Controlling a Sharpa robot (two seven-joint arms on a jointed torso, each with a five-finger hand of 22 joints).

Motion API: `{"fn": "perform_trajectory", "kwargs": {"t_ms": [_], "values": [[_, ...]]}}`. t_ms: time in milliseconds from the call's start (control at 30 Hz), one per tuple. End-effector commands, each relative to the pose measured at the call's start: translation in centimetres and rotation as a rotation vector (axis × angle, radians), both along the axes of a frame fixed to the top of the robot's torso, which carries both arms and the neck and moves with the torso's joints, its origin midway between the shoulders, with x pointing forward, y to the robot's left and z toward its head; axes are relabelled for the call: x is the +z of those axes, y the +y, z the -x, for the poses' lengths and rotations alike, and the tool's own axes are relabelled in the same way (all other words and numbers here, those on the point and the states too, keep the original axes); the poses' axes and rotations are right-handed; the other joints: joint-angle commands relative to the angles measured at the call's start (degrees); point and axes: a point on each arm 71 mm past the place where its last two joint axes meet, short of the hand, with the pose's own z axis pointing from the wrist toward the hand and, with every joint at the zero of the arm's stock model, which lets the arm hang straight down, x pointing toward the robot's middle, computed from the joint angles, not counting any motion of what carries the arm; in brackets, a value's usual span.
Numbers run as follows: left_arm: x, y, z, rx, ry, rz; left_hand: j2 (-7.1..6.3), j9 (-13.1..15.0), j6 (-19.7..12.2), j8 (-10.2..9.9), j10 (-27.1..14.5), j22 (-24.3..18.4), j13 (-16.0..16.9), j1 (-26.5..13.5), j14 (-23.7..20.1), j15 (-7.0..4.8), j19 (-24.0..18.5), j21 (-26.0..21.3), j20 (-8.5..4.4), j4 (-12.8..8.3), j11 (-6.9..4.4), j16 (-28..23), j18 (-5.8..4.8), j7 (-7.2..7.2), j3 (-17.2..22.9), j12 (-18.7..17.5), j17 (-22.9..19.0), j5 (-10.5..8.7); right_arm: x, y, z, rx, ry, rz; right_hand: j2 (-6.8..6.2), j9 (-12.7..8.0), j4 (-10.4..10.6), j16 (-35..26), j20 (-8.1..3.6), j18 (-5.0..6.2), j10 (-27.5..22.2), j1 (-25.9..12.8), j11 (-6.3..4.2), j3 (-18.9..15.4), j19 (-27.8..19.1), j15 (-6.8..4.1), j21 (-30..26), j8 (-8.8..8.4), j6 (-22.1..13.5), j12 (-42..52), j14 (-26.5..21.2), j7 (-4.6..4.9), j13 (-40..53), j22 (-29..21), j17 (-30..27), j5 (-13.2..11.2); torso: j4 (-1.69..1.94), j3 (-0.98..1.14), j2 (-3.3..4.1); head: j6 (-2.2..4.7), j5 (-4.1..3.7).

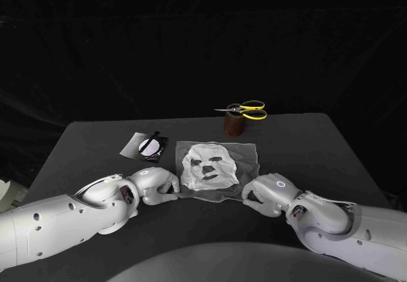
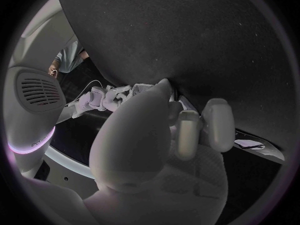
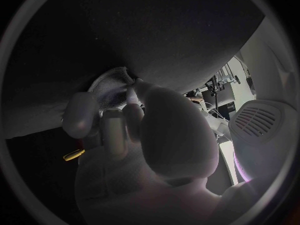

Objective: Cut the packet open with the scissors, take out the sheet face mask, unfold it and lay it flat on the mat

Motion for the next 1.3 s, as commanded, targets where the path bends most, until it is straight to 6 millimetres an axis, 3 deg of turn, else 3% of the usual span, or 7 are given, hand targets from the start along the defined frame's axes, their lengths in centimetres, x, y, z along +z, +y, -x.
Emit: {"fn": "perform_trajectory", "kwargs": {"t_ms": [33, 200, 633, 900, 1300], "values": [[0.1, -0.2, 0.0, 0.003, -0.002, 0.019, -1.49, 0.5, -0.5, 0.7, 1.5, 1.8, 0.2, -1.1, 5.4, -0.45, 0.0, 0.4, -0.20, -0.3, -1.37, 0.4, -0.25, 0.03, 2.6, -0.4, 13.3, 0.10, -1.2, -1.2, 0.2, -0.043, 0.063, 0.098, 3.30, 0.6, -2.0, 0.3, -0.48, -0.15, 1.3, 2.3, -0.14, 2.7, 0.1, -1.19, 0.4, 0.68, -0.4, 0.3, 4.8, 0.01, 5.4, 8.3, 9.6, 0.1, 0.06, -0.05, 0.01, 0.00, -0.15], [0.3, -0.3, 0.1, 0.003, -0.010, 0.034, -2.95, 1.0, -0.5, 1.6, 1.8, 1.9, 0.4, -2.5, 5.4, -0.48, 0.1, 0.5, -0.21, -1.1, -1.42, 0.4, -0.29, 0.01, 6.2, -0.3, 13.4, 0.10, -0.9, -1.0, 0.3, -0.038, 0.052, 0.107, 2.31, 1.1, -2.9, 0.8, -0.52, -0.30, 1.4, 1.6, -0.28, 4.1, 0.4, -1.29, 1.3, 1.45, -0.1, 0.6, 5.0, -0.16, 5.5, 8.6, 9.9, 0.1, 0.04, -0.04, -0.03, 0.00, -0.21], [0.6, -0.5, 0.6, -0.032, 0.015, 0.093, -5.08, 1.8, -0.2, 3.1, 2.6, 1.7, 1.2, -5.3, 5.4, -0.66, -0.1, 0.2, -0.35, -2.7, -1.63, 0.4, -0.19, -0.17, 11.7, -0.1, 13.5, 0.09, 0.7, -0.6, 0.4, 0.011, 0.042, 0.091, 1.25, 1.9, -3.6, 1.4, -0.65, -0.45, 1.9, 0.1, -0.56, 6.0, 0.7, -1.49, 2.4, 2.74, 0.3, 2.1, 5.2, -0.50, 6.5, 8.8, 10.5, 0.1, 0.07, -0.03, -0.03, 0.00, -0.30], [0.6, -0.1, 1.1, -0.059, 0.066, 0.087, -5.59, 1.9, -0.1, 3.4, 2.8, 1.4, 1.4, -6.1, 5.3, -0.73, -0.4, 0.0, -0.39, -3.0, -1.73, 0.3, -0.11, -0.28, 12.6, 0.0, 13.2, 0.09, 1.4, -0.9, 0.7, 0.051, 0.080, 0.116, 1.18, 2.0, -3.5, 1.4, -0.66, -0.42, 2.0, -0.3, -0.59, 6.4, 0.6, -1.51, 2.3, 2.95, 0.3, 2.4, 5.2, -0.57, 6.6, 8.8, 10.5, 0.1, 0.01, -0.10, -0.08, 0.00, -0.27], [0.0, 0.2, 1.6, -0.089, 0.148, 0.037, -6.06, 2.1, 0.1, 3.9, 3.1, 1.4, 1.8, -6.9, 5.3, -0.84, -0.3, 0.0, -0.47, -3.5, -1.86, 0.3, -0.12, -0.42, 13.8, 0.1, 13.1, 0.09, 1.4, -0.9, 1.1, 0.075, 0.122, 0.154, 1.14, 2.1, -3.5, 1.4, -0.67, -0.43, 2.0, -0.4, -0.61, 6.5, 0.7, -1.51, 2.4, 3.05, 0.3, 2.5, 5.2, -0.60, 6.7, 8.8, 10.5, 0.1, -0.01, -0.02, 0.00, 0.00, -0.28]]}}
